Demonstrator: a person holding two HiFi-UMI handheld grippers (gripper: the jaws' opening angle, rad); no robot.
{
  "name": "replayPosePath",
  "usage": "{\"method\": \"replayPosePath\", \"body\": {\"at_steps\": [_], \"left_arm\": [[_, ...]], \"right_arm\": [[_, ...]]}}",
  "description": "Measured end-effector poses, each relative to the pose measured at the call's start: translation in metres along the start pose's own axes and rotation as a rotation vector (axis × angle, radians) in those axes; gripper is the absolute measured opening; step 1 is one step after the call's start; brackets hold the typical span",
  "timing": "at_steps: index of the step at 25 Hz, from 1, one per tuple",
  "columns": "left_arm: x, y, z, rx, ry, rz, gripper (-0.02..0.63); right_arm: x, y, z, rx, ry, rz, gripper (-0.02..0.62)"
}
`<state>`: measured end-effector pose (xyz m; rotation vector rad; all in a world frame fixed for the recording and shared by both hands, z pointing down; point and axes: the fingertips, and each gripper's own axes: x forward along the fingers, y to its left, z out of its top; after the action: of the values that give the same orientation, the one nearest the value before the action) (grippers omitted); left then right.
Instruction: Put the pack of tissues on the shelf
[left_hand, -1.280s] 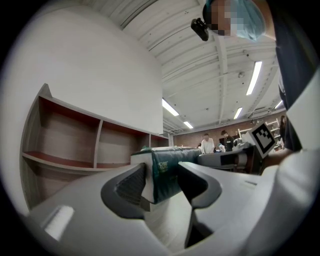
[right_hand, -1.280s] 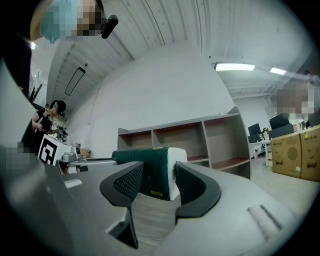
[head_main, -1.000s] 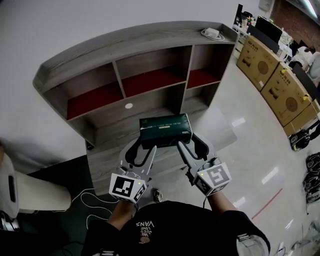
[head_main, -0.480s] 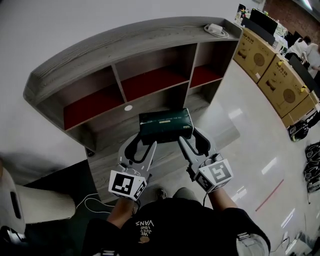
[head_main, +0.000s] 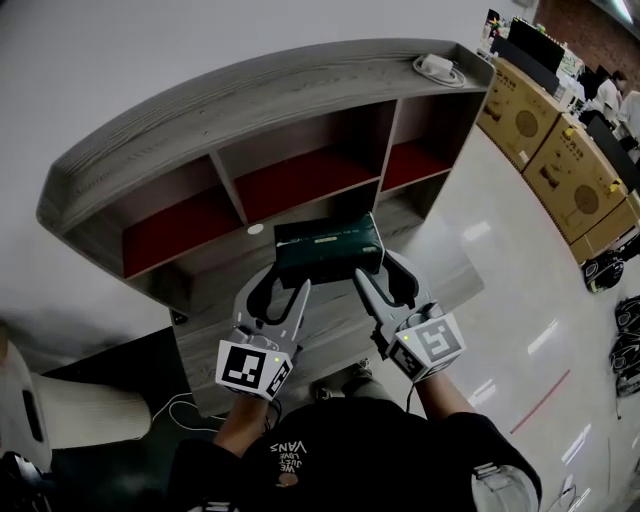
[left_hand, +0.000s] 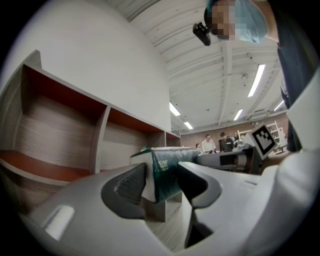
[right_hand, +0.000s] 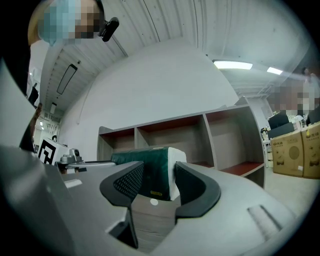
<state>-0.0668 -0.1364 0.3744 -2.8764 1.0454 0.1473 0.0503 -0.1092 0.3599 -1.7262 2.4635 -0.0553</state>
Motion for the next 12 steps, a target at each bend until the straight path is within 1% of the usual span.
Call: {"method": "replayPosePath", "body": {"at_steps": [4, 6, 9, 12], "left_arm": [[-0.003, -0.003, 0.002, 0.008, -0.008, 0.037, 0.224], [0.011, 0.003, 0.002, 0.01, -0.009, 0.053, 0.224], [0.041, 0.015, 0.006, 0.014, -0.01, 0.072, 0.224], [0.053, 0.021, 0.008, 0.024, -0.015, 0.092, 0.224]], "right_arm": [[0.0, 0.0, 0.002, 0.01, 0.009, 0.027, 0.189], [0.011, -0.014, 0.002, 0.008, 0.028, 0.032, 0.189], [0.036, -0.037, 0.012, -0.005, -0.002, 0.072, 0.189], [0.048, -0.045, 0.017, 0.004, -0.015, 0.096, 0.189]]}}
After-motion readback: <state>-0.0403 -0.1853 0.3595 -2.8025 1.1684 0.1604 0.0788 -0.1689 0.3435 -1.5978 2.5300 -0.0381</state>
